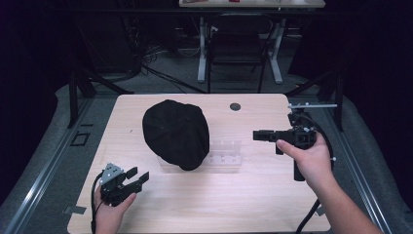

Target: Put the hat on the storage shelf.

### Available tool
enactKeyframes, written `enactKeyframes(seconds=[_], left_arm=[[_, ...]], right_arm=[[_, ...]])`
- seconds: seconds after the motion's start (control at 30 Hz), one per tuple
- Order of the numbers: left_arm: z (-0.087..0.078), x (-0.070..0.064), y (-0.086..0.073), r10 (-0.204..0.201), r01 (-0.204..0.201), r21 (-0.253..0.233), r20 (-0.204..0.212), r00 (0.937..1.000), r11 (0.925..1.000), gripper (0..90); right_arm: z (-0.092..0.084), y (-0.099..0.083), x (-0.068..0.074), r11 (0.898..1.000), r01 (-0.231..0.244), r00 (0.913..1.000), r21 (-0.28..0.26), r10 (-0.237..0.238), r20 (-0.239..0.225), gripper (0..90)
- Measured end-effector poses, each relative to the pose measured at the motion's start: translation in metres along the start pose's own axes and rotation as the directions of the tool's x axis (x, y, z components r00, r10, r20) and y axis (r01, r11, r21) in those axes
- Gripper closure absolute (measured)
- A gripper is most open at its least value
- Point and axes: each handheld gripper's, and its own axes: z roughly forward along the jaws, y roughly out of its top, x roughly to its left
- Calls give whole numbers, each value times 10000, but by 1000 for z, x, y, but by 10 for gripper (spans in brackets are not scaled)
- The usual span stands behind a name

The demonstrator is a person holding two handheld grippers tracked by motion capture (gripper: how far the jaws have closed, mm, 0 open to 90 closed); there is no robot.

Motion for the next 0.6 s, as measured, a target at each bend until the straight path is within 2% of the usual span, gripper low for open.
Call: enactKeyframes(seconds=[0.2, 0.3, 0.37, 0.4, 0.6], left_arm=[[-2, 7, -3, -29, 28, -48, -189, 9998, 10000, 464], [-5, 12, -3, -38, 36, -86, -271, 9996, 10000, 463], [-7, 15, -3, -129, 122, -224, -323, 9994, 9997, 462], [-9, 17, -3, -179, 172, -216, -361, 9992, 9996, 461], [-9, 21, -7, -307, 297, -207, -493, 9983, 9993, 460]], right_arm=[[6, -16, -6, 9992, 382, 9978, -117, -375, 556, 618], [9, -25, -9, 9982, 594, 9948, -5, -592, 823, 617], [12, -32, -10, 9959, 904, 9889, -2, -897, 1181, 614], [13, -36, -11, 9957, 929, 9889, -15, -921, 1165, 613], [22, -61, -15, 9894, 1455, 9726, -16, -1427, 1836, 599]])
